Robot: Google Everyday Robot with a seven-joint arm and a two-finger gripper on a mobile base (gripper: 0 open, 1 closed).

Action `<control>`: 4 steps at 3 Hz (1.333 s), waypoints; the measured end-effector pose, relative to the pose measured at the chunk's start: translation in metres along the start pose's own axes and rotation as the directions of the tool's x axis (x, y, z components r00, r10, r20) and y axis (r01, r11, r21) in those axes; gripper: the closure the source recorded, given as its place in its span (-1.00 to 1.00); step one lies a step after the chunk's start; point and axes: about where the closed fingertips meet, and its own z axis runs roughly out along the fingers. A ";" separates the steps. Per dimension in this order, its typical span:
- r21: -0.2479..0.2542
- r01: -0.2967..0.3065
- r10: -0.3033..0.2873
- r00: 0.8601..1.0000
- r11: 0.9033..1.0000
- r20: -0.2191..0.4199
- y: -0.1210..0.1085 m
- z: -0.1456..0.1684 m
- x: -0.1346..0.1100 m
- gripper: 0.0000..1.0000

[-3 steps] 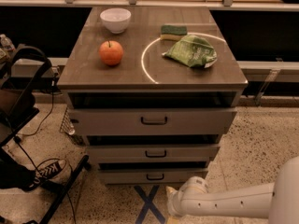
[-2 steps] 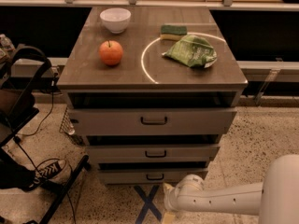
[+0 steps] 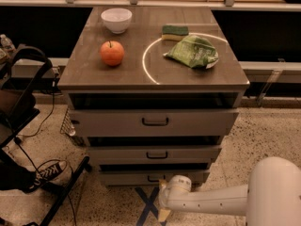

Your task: Open bottom drawer

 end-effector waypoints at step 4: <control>0.026 0.199 -0.192 0.967 0.980 -0.169 -0.025 0.056 -0.010 -0.65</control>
Offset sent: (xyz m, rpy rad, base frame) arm 0.0433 0.0261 -0.0415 -0.2360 -0.0973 0.1577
